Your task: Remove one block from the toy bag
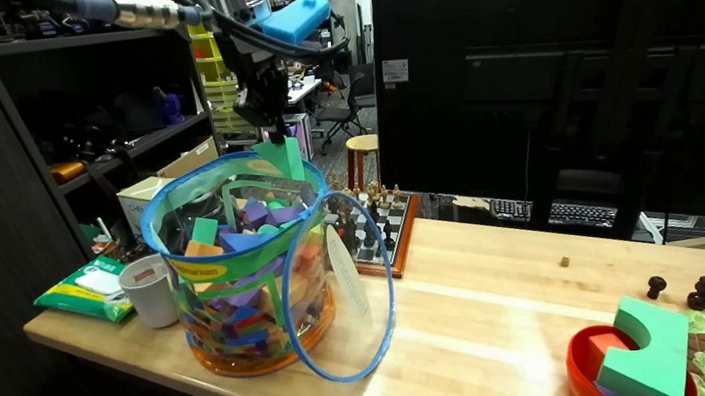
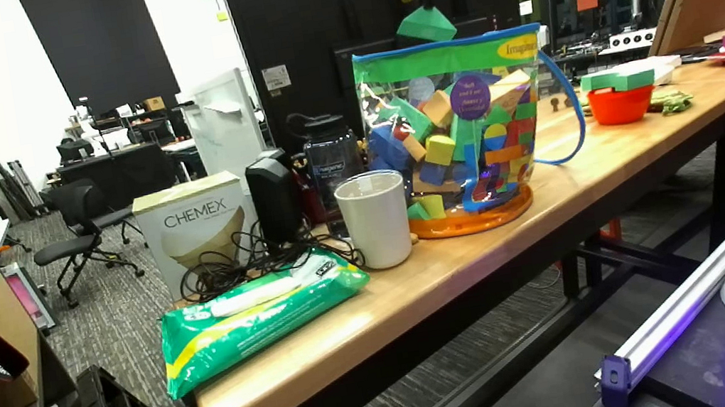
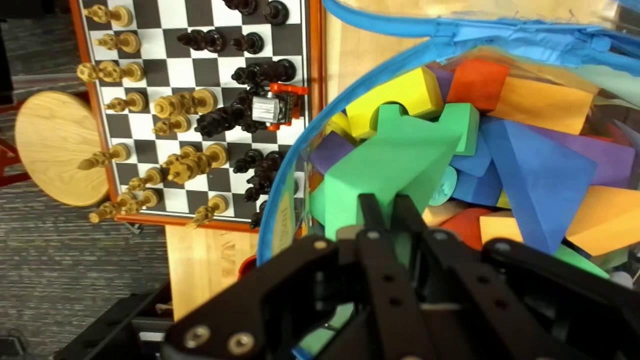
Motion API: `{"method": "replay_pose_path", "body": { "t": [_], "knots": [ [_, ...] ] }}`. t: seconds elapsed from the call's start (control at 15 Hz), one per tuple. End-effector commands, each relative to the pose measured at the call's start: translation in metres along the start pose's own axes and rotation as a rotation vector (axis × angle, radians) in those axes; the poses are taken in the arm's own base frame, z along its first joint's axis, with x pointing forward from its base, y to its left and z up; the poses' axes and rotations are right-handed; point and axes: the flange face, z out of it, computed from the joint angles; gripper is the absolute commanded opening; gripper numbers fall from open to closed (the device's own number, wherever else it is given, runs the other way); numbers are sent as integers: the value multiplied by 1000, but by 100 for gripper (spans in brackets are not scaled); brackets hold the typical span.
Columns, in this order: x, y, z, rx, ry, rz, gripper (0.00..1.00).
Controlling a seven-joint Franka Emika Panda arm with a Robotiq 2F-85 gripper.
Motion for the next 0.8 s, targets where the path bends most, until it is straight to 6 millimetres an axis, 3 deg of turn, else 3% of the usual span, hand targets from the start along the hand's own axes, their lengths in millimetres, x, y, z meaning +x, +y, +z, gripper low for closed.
{"method": "replay_pose_path", "body": {
  "t": [0.0,0.2,0.4,0.73],
  "knots": [
    [-19,-5,-40,-78,14,93,3],
    [-51,1,-61,-141,12,256,3],
    [-85,7,-69,-186,-7,402,3],
    [-142,12,-51,-238,-58,686,3]
  ]
}}
